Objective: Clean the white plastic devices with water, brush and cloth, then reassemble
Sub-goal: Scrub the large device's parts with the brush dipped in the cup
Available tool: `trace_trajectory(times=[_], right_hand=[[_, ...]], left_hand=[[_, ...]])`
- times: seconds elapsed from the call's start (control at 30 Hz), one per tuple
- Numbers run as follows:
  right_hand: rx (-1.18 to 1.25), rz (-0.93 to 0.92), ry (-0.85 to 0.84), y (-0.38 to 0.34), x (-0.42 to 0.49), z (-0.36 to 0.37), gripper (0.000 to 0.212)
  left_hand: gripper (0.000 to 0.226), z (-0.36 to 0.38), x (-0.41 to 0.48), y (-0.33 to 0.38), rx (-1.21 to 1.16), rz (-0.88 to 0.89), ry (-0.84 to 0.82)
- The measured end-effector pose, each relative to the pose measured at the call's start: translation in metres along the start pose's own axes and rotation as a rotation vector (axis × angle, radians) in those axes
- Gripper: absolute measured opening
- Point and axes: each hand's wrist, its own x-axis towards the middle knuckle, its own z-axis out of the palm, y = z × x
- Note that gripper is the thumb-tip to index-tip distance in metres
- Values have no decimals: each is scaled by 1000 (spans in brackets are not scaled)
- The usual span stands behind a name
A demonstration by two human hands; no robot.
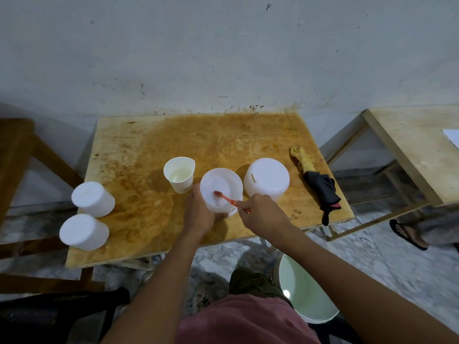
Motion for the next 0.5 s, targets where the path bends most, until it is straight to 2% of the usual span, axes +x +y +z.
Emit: trace_trajectory(times=[0.1, 0.27, 0.4, 0.5], right_hand=[[-114, 1, 43, 4, 0, 0, 39], [-37, -31, -8, 4, 0, -2, 39], [-261, -106, -10, -3, 12, -3, 42], [-439, -184, -29, -9, 28, -14, 44]], left_hand=[[101, 1, -3, 3, 41, 32, 13], [95, 2, -4, 4, 29, 39, 22], [97, 3, -6, 6, 52, 54, 26], [109, 1, -4, 4, 79, 35, 13]])
